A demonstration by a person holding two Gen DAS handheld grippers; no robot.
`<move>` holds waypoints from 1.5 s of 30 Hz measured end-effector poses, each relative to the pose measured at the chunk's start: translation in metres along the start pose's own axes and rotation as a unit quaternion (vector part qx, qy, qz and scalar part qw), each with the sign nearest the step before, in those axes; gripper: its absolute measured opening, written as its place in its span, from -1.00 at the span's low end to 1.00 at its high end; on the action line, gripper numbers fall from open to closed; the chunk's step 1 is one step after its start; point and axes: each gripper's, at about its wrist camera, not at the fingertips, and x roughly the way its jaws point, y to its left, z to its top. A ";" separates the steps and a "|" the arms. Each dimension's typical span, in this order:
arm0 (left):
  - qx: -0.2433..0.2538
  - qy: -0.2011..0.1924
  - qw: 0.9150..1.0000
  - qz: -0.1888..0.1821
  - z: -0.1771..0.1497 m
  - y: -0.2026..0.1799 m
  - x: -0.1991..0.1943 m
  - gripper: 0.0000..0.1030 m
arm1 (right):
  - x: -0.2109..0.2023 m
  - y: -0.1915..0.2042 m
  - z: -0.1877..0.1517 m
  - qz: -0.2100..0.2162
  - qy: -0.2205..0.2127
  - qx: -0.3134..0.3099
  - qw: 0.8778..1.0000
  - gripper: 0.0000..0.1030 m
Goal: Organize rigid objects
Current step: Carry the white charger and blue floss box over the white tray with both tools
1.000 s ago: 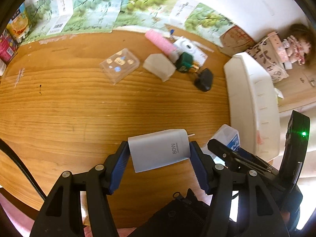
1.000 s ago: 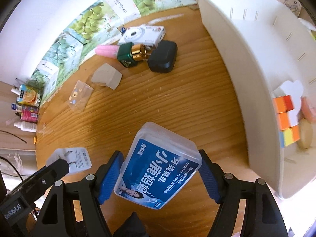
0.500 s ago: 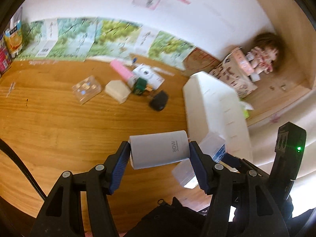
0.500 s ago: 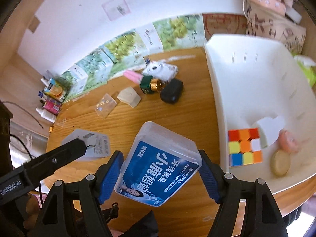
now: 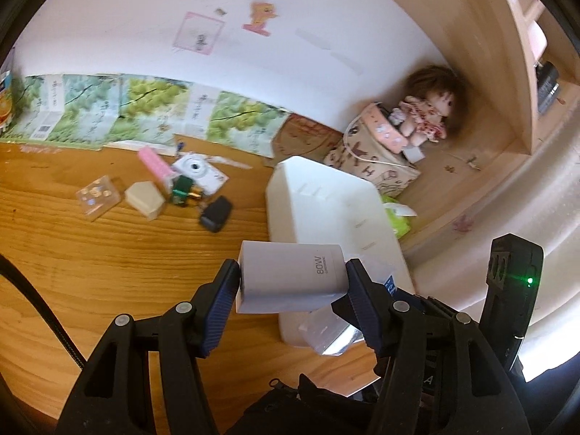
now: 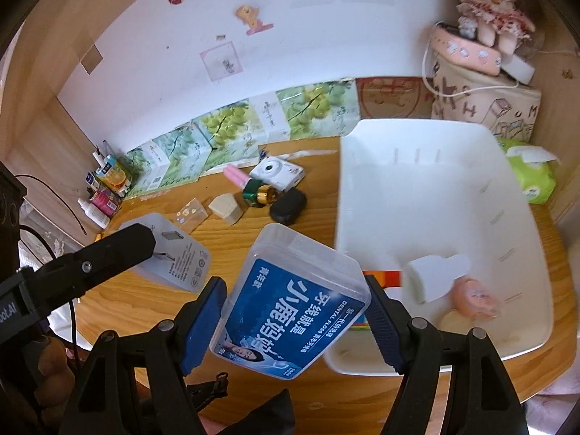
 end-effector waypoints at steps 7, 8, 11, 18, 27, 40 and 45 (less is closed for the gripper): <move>0.001 -0.009 1.000 -0.016 -0.007 -0.031 0.017 0.23 | -0.016 -0.036 0.001 -0.014 -0.010 -0.008 1.000 0.47; 0.001 -0.009 1.000 -0.018 -0.009 -0.036 0.020 0.23 | -0.018 -0.041 0.001 -0.015 -0.009 -0.009 1.000 0.47; -0.002 -0.010 1.000 -0.021 -0.013 -0.047 0.029 0.23 | -0.022 -0.057 0.001 -0.020 -0.010 -0.011 1.000 0.47; -0.013 -0.007 1.000 -0.027 -0.021 -0.068 0.051 0.23 | -0.027 -0.090 0.001 -0.029 -0.002 -0.019 0.999 0.47; -0.030 0.018 0.999 -0.017 -0.030 -0.082 0.080 0.23 | -0.026 -0.123 -0.001 -0.044 0.015 -0.022 0.999 0.47; -0.045 0.047 0.998 -0.018 -0.034 -0.093 0.106 0.31 | -0.024 -0.151 -0.007 -0.044 0.035 -0.012 0.998 0.48; -0.044 0.026 0.999 -0.017 -0.030 -0.096 0.100 0.61 | -0.023 -0.159 -0.007 -0.040 0.038 -0.001 0.999 0.53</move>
